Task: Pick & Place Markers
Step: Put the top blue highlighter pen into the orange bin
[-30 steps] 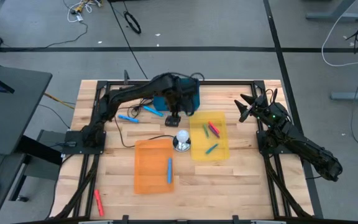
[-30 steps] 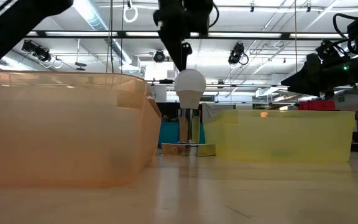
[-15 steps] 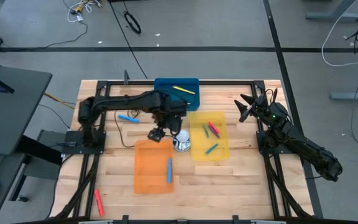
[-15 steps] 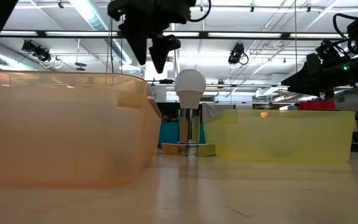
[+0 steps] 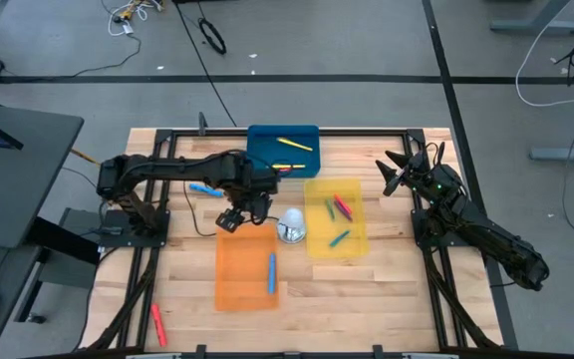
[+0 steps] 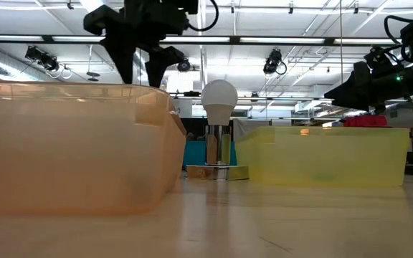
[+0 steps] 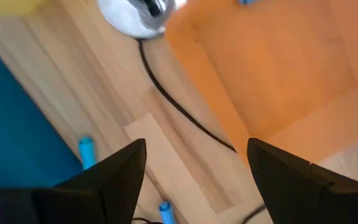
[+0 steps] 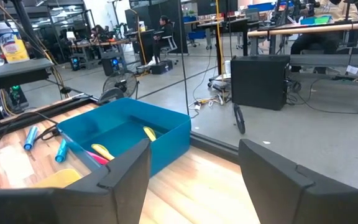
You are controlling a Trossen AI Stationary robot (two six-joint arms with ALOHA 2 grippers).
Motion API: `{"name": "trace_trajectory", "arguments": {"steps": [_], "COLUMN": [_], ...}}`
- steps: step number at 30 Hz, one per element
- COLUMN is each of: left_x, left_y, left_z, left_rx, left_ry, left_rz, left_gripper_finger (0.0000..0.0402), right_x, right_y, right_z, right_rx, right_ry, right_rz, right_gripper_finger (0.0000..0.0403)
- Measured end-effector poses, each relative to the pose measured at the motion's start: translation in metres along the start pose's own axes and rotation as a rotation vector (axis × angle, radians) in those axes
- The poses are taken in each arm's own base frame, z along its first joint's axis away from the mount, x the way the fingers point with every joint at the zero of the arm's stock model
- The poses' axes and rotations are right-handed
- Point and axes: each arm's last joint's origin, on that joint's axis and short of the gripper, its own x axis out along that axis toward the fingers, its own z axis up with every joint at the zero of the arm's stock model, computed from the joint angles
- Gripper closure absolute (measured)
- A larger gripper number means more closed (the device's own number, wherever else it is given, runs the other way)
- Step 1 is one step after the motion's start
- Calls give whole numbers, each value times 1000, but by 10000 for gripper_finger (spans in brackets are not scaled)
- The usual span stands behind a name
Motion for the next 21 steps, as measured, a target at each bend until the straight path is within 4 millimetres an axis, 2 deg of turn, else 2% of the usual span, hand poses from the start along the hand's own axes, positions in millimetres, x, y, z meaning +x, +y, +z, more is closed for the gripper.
{"name": "trace_trajectory", "arguments": {"steps": [3, 7, 10, 14, 21], "left_x": [4, 2, -1, -7, -13], "left_y": [-1, 11, 18, 29, 55], "left_z": [-4, -13, -20, -34, -64], "left_rx": [-3, 12, -40, -67, 1], "left_ry": [14, 30, 33, 31, -3], "left_rz": [-9, 20, 38, 41, 17], "left_gripper_finger": [115, 115, 115, 115, 115], "right_x": [0, 0, 0, 0, 0], "right_y": [0, 0, 0, 0, 0], "right_z": [0, 0, 0, 0, 0], "right_rx": [0, 0, 0, 0, 0], "right_ry": [0, 0, 0, 0, 0], "right_rz": [0, 0, 0, 0, 0], "right_gripper_finger": [158, 158, 158, 158, 158]}}
